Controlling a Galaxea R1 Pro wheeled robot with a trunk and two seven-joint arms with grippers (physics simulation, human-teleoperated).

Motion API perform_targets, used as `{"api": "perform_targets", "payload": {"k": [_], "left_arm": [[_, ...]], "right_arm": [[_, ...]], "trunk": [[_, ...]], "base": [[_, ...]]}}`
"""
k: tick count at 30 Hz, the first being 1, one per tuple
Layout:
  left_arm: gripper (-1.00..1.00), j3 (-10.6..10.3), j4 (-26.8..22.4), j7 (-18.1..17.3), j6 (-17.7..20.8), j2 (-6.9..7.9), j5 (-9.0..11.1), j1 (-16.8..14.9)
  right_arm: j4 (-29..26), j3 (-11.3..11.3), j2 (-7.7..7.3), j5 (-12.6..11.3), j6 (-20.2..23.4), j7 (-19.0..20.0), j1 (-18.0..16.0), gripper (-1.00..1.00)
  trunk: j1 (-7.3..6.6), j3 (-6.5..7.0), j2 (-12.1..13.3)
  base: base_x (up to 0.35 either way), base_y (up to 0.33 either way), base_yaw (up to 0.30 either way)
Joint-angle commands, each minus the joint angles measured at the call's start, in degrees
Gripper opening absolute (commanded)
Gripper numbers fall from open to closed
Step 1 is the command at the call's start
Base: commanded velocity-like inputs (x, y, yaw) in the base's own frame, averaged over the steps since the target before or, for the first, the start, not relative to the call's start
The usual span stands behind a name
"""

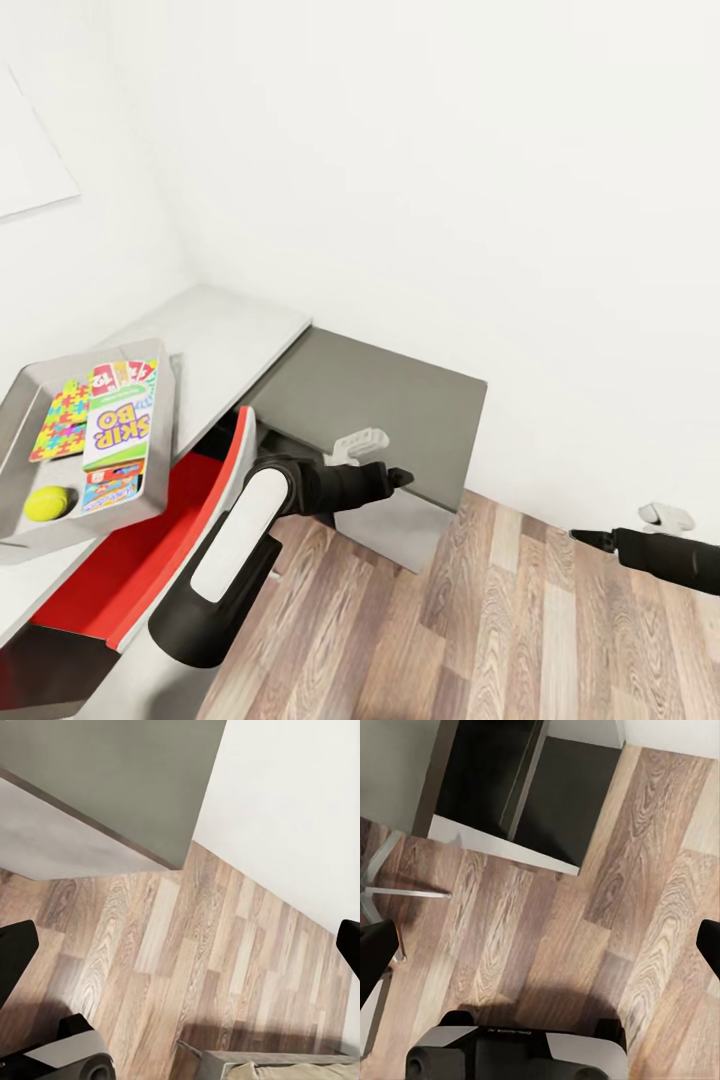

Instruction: Put all the toys in the child's room - the three board games (two on the bed and one on the table), the two jigsaw puzzles on the table, and the tennis ball on the table - inside the toy box on the table in the child's room.

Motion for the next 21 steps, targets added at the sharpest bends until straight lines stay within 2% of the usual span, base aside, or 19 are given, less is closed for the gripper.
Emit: {"api": "perform_targets", "payload": {"k": [1,7,14,21], "left_arm": [[1.0,0.0,-0.1,0.6,0.1,-0.01,0.5,0.0],[1.0,0.0,0.0,0.5,0.2,-0.01,0.7,0.0],[1.0,0.1,0.0,0.4,0.2,0.0,0.9,0.0],[1.0,0.2,0.0,0.5,0.2,0.17,0.7,0.1]], "right_arm": [[0.1,0.0,0.51,1.0,0.2,0.6,-0.1,1.0],[0.4,0.0,2.17,2.8,0.2,0.6,-0.1,1.0],[0.5,0.0,2.76,3.5,0.2,0.5,-0.1,1.0],[0.4,0.2,2.97,3.7,0.2,0.6,0.0,1.0]], "trunk": [[0.02,0.03,-0.1],[0.02,0.57,-0.1],[0.02,1.2,-0.1],[0.02,1.83,-0.1]], "base": [[-0.033,0.0,-0.065],[-0.137,0.0,-0.064],[-0.216,0.0,-0.062],[-0.078,0.0,-0.062]]}}
